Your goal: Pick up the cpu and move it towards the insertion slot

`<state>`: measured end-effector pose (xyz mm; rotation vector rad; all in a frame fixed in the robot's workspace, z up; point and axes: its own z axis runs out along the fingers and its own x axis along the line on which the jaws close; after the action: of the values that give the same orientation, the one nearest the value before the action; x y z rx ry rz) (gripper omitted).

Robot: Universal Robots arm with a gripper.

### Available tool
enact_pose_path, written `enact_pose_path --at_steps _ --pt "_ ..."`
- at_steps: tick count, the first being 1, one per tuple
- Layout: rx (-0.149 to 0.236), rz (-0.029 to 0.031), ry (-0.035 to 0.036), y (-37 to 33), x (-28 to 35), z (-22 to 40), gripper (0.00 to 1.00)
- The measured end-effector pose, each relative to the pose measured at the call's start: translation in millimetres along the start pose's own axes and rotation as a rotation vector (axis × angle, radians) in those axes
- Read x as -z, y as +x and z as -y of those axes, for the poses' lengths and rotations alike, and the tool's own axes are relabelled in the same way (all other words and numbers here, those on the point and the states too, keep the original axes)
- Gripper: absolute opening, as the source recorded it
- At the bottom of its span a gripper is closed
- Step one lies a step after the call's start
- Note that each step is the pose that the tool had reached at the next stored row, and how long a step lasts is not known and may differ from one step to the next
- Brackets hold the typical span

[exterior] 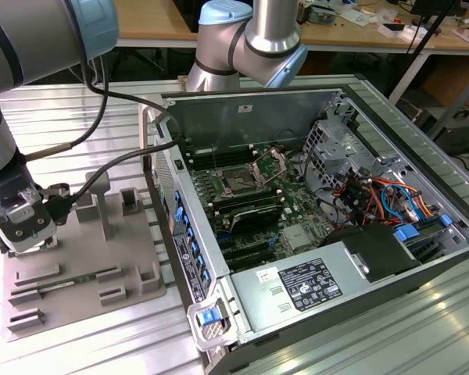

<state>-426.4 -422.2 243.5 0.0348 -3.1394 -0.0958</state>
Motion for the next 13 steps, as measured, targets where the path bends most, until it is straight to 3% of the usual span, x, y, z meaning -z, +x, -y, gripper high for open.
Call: enact_pose_path --at_steps 13 --pt "0.0 0.0 0.0 0.0 4.7 -0.3 0.55"
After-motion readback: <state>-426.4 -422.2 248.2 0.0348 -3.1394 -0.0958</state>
